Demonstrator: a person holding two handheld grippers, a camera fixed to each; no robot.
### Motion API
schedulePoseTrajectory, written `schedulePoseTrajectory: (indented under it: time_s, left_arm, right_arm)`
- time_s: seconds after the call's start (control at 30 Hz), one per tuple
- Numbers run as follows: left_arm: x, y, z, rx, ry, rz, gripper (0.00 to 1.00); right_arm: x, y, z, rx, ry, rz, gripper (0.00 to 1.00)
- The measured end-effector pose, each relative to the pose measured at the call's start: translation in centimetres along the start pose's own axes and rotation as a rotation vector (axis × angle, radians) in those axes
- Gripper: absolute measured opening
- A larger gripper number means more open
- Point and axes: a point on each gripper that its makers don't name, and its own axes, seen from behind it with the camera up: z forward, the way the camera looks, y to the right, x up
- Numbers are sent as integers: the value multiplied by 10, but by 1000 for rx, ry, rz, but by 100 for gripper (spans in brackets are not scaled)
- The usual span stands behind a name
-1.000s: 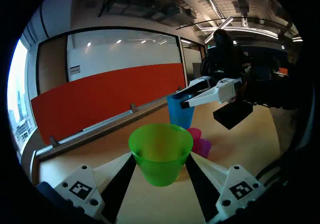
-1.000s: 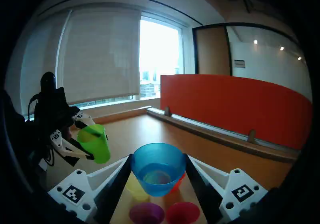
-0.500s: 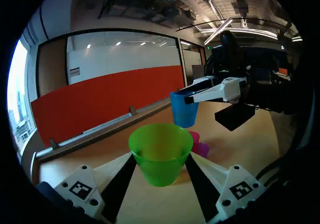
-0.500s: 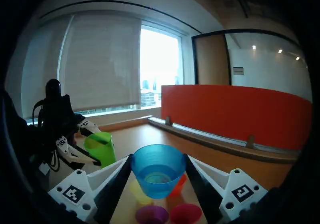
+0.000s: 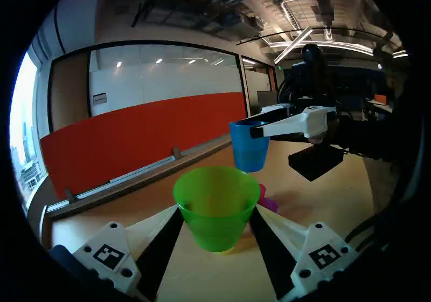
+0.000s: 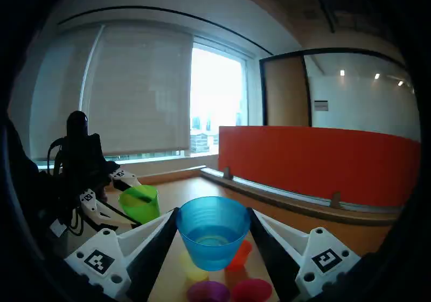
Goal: Pour water
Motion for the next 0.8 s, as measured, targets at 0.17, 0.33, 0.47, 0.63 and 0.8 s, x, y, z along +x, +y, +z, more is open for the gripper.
schedulePoseTrajectory:
  time_s: [0.17,0.33,0.47,0.63,0.8]
  left_arm:
    - [3,2,1,-4,10,-14,81]
    - [5,4,2,-9,19,-35,82]
    - [7,6,3,-14,26,-58,82]
    - [9,8,6,-24,38,-89,82]
    - [12,10,8,-31,50,-111,81]
  right_arm:
    - [4,-2,1,2,7,-3,92]
    - [5,-3,0,4,11,-14,92]
    - [6,-5,-1,8,13,-21,92]
    - [7,-6,-2,9,14,-26,92]
    - [6,-6,-3,11,15,-27,92]
